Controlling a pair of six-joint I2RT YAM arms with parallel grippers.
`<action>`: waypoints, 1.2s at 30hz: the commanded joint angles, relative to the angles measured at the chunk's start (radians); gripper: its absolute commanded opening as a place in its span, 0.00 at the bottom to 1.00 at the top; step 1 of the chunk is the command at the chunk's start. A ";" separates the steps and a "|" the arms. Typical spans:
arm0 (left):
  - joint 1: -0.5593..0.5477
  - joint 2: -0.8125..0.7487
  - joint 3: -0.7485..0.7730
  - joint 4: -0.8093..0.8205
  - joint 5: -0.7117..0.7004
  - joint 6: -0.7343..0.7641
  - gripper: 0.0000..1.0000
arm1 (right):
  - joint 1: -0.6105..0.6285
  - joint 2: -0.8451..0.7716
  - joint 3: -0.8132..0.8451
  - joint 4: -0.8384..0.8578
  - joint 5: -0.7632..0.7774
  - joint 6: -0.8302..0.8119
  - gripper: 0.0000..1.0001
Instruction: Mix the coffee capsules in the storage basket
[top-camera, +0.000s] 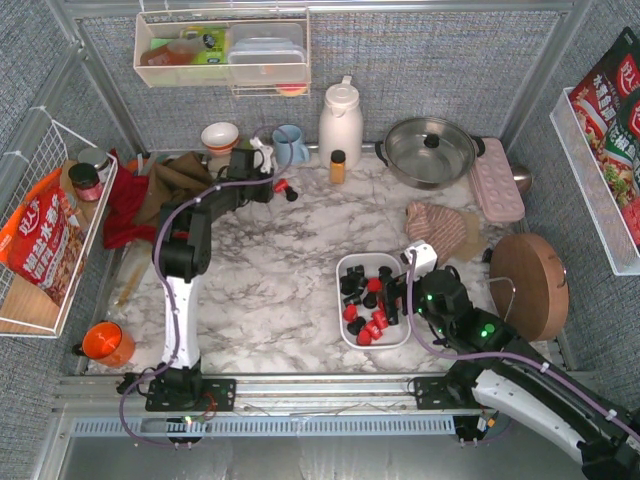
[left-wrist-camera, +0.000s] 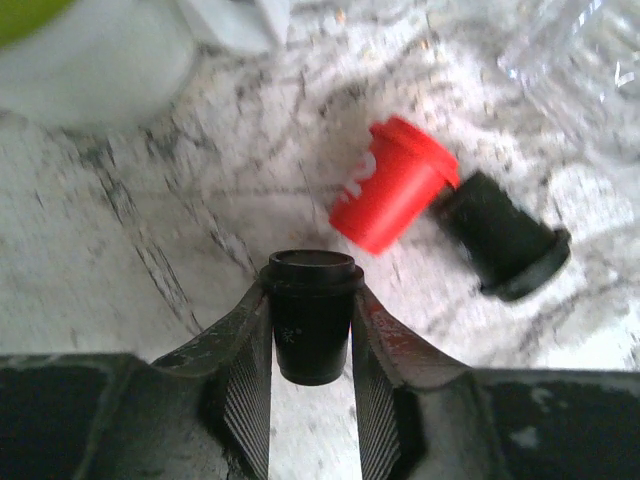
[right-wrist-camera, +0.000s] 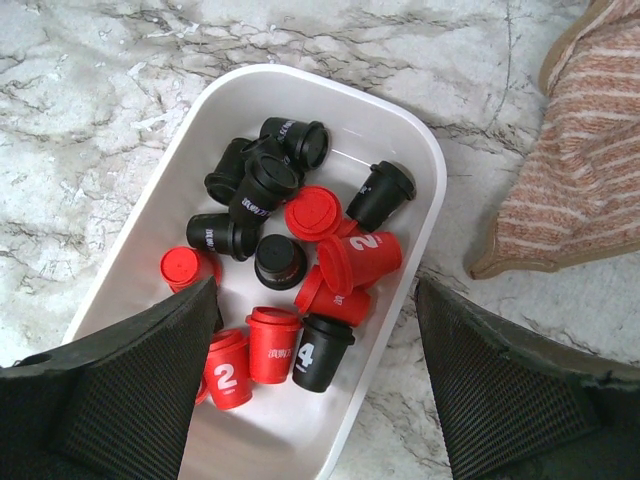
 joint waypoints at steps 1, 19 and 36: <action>0.001 -0.087 -0.113 0.010 0.024 -0.027 0.33 | -0.002 -0.012 0.009 0.014 0.003 0.009 0.84; -0.477 -0.771 -0.797 0.475 0.152 -0.041 0.30 | -0.005 -0.030 0.064 -0.087 0.115 0.061 0.84; -0.698 -0.717 -0.865 0.560 0.008 -0.171 0.76 | -0.044 0.053 0.020 -0.096 0.140 0.192 0.80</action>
